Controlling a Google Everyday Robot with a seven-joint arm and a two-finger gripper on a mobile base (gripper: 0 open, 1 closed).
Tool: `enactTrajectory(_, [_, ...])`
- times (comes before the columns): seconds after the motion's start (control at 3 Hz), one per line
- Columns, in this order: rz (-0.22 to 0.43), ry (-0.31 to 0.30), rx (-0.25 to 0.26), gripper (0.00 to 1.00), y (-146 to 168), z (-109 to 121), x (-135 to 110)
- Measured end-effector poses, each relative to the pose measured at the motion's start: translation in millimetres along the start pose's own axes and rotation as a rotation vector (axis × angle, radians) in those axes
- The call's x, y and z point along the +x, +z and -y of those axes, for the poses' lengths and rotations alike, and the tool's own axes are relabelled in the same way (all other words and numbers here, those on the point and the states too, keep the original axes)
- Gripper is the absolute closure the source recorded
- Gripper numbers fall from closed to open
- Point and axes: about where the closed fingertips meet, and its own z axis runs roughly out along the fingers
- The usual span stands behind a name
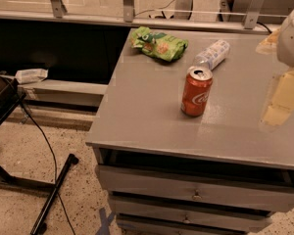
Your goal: Knock coke can over
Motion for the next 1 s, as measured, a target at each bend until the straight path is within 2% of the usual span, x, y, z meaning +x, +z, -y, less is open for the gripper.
enactTrajectory(0.33, [0.000,0.000,0.000,0.00,0,0,0])
enactTrajectory(0.67, [0.064,0.033,0.012,0.00,5,4,-4])
enactTrajectory(1.0, [0.220,0.201,0.016,0.00,27,6,0])
